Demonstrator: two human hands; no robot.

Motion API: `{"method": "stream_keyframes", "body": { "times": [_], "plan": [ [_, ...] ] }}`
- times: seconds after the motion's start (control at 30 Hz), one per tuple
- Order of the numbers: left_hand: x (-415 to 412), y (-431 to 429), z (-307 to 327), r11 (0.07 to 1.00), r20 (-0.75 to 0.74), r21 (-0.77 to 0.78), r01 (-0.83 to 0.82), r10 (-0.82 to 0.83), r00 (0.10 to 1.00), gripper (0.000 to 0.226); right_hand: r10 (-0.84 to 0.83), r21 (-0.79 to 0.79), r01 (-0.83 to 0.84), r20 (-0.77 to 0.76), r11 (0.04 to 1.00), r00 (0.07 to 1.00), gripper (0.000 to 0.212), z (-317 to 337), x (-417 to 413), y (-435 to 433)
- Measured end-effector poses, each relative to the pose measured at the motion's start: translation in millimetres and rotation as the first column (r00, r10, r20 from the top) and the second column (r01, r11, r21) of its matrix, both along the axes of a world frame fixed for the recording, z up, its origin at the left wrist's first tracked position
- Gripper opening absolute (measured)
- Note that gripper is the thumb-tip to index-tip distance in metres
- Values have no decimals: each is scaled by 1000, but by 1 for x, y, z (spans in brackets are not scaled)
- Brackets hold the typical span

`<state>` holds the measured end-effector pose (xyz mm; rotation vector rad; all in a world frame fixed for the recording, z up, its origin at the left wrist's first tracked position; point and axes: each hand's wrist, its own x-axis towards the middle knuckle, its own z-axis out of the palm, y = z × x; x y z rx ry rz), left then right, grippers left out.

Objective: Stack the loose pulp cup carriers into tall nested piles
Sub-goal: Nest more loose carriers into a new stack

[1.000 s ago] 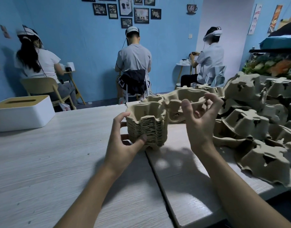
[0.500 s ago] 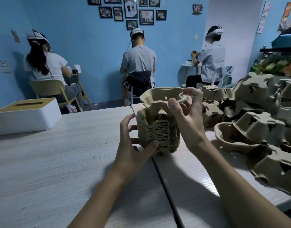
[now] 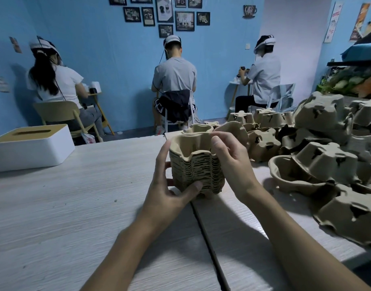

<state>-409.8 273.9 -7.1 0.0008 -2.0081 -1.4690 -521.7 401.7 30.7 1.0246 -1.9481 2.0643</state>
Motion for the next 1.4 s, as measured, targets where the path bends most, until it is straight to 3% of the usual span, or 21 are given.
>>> {"method": "stream_keyframes", "body": {
  "times": [0.17, 0.23, 0.3, 0.43, 0.57, 0.77, 0.9, 1.07, 1.17, 1.4],
  "plan": [
    [-5, -10, -5, 999, -55, 4, -42, 42, 998, 91, 67, -31, -65, 44, 997, 997, 23, -1, 2, -3],
    [-6, -16, -5, 998, -70, 21, -61, 63, 996, 88, -5, -22, 5, 32, 1000, 999, 22, -5, -4, -9],
    [-6, -21, -5, 995, -82, 34, -93, 95, 992, 88, -156, 88, 156, -8, 984, 988, 21, -12, -23, -16],
    [-7, -26, -7, 992, -87, 50, -120, 124, 988, 87, -367, 466, 412, -188, 783, 911, 39, -25, -61, -26],
    [-9, -28, -10, 992, -91, 43, -117, 121, 989, 88, -347, 587, 428, -253, 687, 903, 50, -29, -76, -37],
    [-11, -30, -10, 994, -99, 28, -102, 104, 990, 87, -306, 697, 440, -317, 567, 898, 49, -39, -89, -41],
    [-9, -29, -9, 995, -91, 34, -99, 102, 991, 87, -300, 667, 520, -425, 533, 854, 42, -41, -88, -35],
    [-8, -29, -8, 994, -78, 31, -104, 106, 991, 88, -410, 451, 687, -568, 570, 714, 15, -35, -81, -28],
    [-8, -30, -9, 993, -75, 30, -116, 118, 990, 88, -438, 410, 681, -542, 607, 717, 14, -31, -75, -23],
    [-8, -35, -10, 988, -72, 47, -146, 149, 986, 86, -370, 494, 641, -540, 588, 756, 20, -29, -68, -17]
  ]
}}
